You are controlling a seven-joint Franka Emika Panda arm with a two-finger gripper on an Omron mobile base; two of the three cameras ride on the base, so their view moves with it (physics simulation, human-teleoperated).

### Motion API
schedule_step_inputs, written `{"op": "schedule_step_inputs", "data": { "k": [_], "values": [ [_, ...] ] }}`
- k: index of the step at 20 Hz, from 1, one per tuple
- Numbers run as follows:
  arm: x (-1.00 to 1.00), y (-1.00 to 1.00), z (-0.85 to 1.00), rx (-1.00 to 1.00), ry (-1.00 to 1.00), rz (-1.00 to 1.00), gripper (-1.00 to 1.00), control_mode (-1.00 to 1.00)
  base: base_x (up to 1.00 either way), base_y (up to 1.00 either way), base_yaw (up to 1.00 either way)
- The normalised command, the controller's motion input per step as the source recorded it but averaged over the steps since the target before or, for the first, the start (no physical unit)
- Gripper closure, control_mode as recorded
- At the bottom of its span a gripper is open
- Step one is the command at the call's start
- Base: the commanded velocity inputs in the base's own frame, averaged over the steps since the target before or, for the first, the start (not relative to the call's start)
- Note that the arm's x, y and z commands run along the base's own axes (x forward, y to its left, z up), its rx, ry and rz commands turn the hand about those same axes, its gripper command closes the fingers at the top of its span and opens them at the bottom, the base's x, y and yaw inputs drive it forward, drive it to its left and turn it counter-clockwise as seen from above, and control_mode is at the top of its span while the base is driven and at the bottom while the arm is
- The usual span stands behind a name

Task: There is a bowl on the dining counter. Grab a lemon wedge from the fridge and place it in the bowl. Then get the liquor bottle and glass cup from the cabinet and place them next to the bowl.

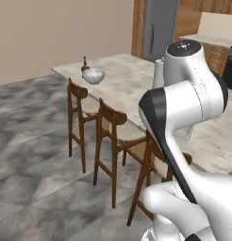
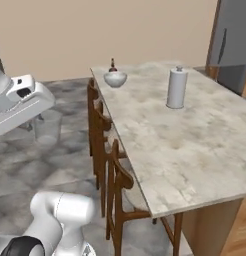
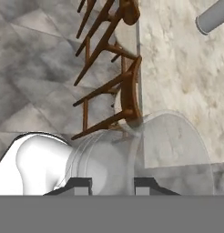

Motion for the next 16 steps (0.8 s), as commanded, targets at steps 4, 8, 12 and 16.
{"op": "schedule_step_inputs", "data": {
  "k": [4,8,12,16],
  "values": [
    [0.0,0.0,0.0,0.0,0.0,0.0,1.0,1.0,0.3,0.94,-0.39],
    [0.0,0.0,0.0,0.0,0.0,0.0,1.0,1.0,0.14,0.84,-0.42],
    [0.0,0.0,0.0,0.0,0.0,0.0,1.0,1.0,0.14,0.79,-0.44],
    [0.0,0.0,0.0,0.0,0.0,0.0,1.0,1.0,0.2,0.75,-0.44]
  ]
}}
